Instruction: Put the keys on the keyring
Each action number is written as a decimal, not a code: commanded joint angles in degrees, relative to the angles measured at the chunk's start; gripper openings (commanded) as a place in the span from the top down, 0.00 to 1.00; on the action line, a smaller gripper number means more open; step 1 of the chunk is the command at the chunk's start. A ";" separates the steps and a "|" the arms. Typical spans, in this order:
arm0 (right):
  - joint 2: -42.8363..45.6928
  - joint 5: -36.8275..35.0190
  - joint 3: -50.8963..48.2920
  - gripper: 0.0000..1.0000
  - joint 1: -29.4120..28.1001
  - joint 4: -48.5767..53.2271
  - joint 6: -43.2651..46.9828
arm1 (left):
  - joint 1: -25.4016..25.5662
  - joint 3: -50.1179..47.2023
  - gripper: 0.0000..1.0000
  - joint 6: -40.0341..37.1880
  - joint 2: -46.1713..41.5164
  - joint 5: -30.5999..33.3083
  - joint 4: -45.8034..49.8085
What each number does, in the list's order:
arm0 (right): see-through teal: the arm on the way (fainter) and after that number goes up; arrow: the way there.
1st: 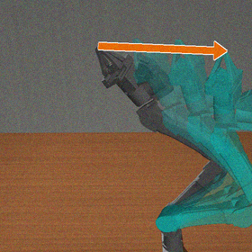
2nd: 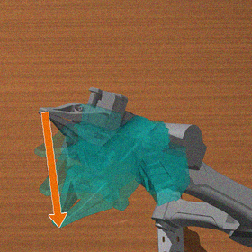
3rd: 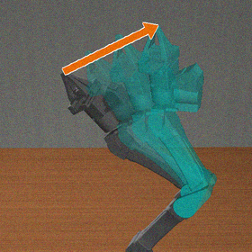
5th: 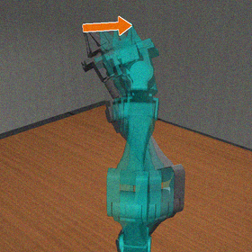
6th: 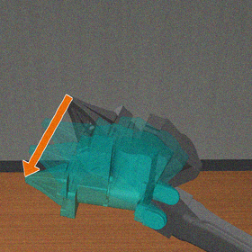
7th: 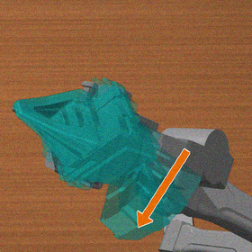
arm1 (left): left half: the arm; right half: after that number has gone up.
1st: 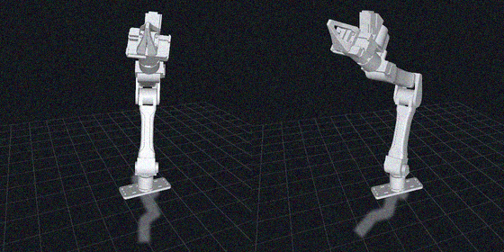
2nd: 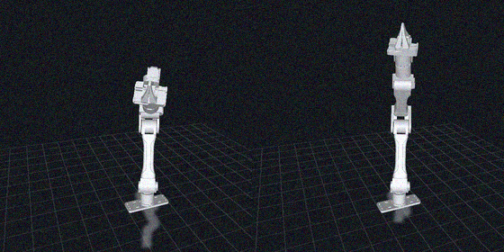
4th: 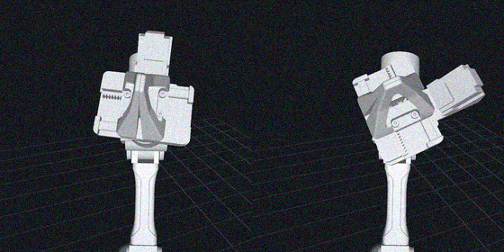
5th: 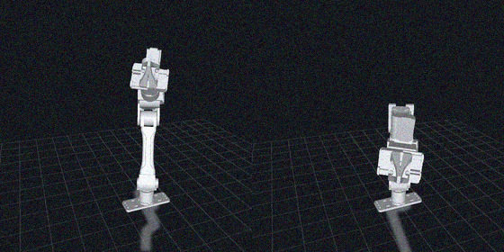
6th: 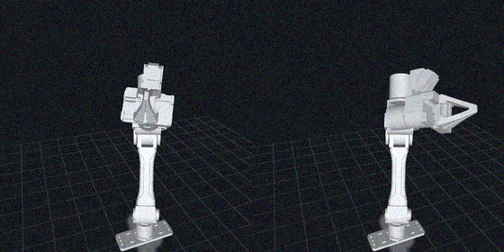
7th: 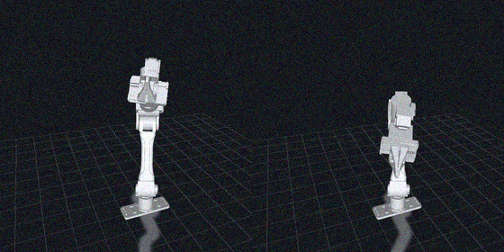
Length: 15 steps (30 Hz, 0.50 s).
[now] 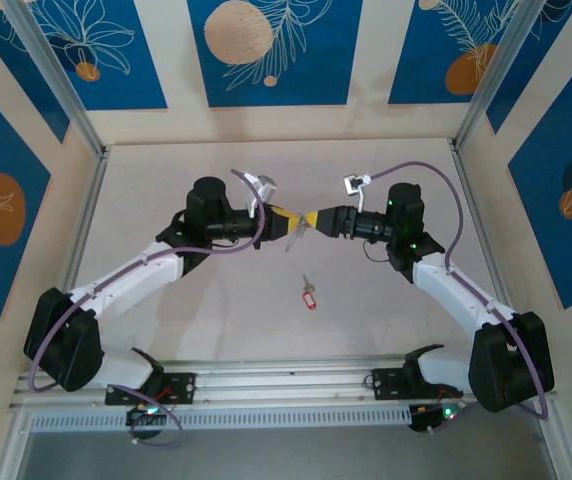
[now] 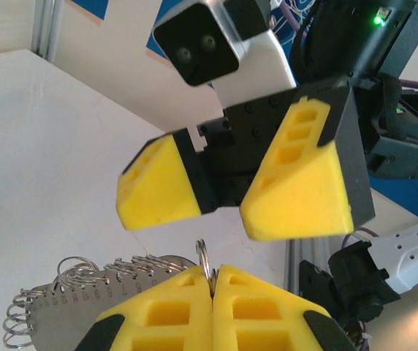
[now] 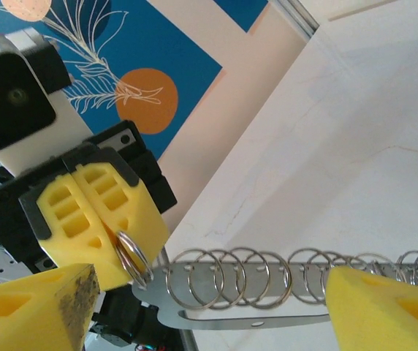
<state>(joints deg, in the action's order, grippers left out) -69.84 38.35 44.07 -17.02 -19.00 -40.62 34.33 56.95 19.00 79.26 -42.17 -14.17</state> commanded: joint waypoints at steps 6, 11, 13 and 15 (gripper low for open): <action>-1.65 5.19 3.95 0.26 0.53 -2.86 0.59 | -0.33 3.12 1.00 -0.13 1.00 -4.45 -1.51; -2.30 8.65 3.49 0.34 0.43 -5.08 0.06 | -0.39 3.09 1.00 0.84 1.25 -5.75 -2.83; -2.36 9.48 3.40 0.38 0.44 -5.59 -0.12 | -0.34 3.15 1.00 1.34 1.41 -6.24 -3.38; -2.48 10.29 3.40 0.42 0.33 -5.97 -0.20 | -0.33 3.19 1.00 1.63 1.67 -6.54 -3.65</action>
<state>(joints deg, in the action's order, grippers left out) -72.14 45.30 46.57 -16.73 -23.16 -40.86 34.33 58.02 19.66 80.44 -46.15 -14.55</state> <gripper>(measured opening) 0.590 0.049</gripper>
